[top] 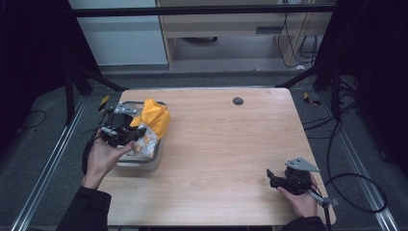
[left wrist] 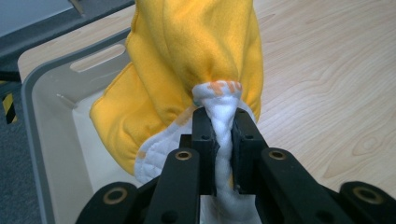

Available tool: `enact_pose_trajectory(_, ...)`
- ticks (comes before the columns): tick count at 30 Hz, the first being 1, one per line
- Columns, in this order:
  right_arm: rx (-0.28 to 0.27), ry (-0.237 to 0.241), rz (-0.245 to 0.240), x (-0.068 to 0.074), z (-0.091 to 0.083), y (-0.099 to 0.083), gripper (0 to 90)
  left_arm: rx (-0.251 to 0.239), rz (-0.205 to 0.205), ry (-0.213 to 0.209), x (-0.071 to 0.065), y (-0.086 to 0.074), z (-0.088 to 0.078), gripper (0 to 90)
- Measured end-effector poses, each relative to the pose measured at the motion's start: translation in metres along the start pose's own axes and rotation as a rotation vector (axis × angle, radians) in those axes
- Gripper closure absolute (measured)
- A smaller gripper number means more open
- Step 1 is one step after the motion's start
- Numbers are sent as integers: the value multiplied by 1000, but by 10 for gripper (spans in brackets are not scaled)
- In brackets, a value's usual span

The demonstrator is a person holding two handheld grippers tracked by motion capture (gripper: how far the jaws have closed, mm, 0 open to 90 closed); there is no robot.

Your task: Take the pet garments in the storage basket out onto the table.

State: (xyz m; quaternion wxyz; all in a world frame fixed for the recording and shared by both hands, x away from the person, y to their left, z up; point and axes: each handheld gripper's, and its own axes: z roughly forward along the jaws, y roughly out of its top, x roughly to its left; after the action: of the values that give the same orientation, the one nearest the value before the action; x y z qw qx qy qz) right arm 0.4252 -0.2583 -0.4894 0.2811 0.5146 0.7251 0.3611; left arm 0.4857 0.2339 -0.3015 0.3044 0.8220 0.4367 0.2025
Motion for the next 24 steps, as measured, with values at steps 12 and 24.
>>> enact_pose_trajectory(12, -1, -1, 1, 0, 0, 0, 134, -12, 65, -52, -25, 9, -5, 821)
enact_pose_trajectory(24, -3, 0, 9, 0, -1, 0, 133, -22, 123, -108, -51, 17, -2, 821)
